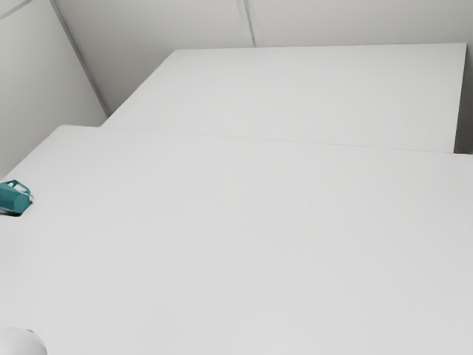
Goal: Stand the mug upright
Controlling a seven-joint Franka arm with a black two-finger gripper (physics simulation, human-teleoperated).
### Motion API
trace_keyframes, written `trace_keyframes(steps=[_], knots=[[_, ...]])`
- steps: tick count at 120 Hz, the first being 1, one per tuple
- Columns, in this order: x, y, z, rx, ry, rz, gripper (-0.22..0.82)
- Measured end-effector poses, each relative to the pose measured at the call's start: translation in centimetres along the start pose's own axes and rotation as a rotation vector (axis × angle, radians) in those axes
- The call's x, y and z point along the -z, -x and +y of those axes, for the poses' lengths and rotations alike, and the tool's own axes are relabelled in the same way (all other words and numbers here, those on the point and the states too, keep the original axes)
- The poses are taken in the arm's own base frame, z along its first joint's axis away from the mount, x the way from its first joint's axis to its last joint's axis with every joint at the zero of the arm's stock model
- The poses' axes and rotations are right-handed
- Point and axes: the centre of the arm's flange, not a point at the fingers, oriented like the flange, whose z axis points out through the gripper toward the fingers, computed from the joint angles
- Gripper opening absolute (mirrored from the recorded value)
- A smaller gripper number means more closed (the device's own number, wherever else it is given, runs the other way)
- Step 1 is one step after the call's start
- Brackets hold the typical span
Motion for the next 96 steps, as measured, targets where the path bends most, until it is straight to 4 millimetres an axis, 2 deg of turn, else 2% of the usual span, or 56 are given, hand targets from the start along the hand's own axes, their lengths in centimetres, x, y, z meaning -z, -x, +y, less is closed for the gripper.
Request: trace_keyframes(steps=[29, 61, 96], knots=[[-1.9, 0.7, -0.2, 0.007, 0.026, 0.042, 0.60], [-4.3, -1.5, 0.8, -0.023, 0.035, 0.072, 0.60], [-5.7, -0.2, 0.7, 0.051, 0.108, 0.136, 0.60]])
